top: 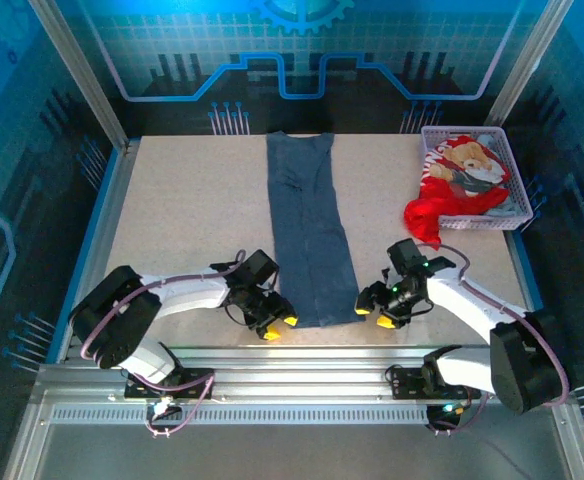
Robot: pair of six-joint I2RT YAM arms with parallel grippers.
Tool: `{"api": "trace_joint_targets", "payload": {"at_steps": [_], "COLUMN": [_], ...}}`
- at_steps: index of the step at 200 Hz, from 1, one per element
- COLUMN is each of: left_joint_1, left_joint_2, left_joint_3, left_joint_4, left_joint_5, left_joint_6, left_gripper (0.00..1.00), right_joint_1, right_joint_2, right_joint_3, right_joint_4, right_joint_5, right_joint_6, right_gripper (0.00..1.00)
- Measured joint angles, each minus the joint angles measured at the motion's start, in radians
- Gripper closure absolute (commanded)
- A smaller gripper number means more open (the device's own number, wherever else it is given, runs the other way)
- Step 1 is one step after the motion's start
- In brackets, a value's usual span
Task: Fold and stack the t-shirts
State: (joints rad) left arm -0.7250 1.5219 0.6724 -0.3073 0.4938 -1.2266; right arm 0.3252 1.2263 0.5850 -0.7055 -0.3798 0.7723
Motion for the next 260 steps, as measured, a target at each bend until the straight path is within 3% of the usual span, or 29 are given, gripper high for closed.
{"api": "trace_joint_targets", "payload": {"at_steps": [51, 90, 108, 132, 170, 260], "left_joint_1": [-0.005, -0.006, -0.008, -0.012, -0.012, 0.003], "left_joint_2": [-0.101, -0.074, -0.028, 0.031, 0.0, -0.066], "left_joint_3": [0.0, 0.0, 0.002, 0.012, -0.006, -0.054], "left_joint_4": [-0.036, -0.02, -0.011, -0.003, -0.02, -0.074], "left_joint_5": [-0.071, -0.075, -0.075, -0.08, -0.101, -0.109], "left_joint_6": [-0.026, -0.039, -0.04, -0.025, -0.002, 0.025], "left_gripper": [0.49, 0.57, 0.69, 1.0, 1.0, 1.0], "right_joint_1": [0.0, 0.0, 0.0, 0.0, 0.012, 0.167], "right_joint_2": [0.034, 0.042, 0.042, 0.042, 0.042, 0.1], "right_joint_3": [-0.002, -0.002, -0.002, -0.002, -0.002, -0.016], "right_joint_4": [0.031, 0.04, 0.04, 0.04, 0.043, 0.143], "right_joint_5": [-0.021, -0.022, -0.022, -0.022, -0.018, -0.006], "right_joint_6": [-0.007, -0.007, -0.008, -0.007, -0.002, 0.128], "right_gripper": [0.39, 0.4, 0.4, 0.42, 0.45, 0.54]}}
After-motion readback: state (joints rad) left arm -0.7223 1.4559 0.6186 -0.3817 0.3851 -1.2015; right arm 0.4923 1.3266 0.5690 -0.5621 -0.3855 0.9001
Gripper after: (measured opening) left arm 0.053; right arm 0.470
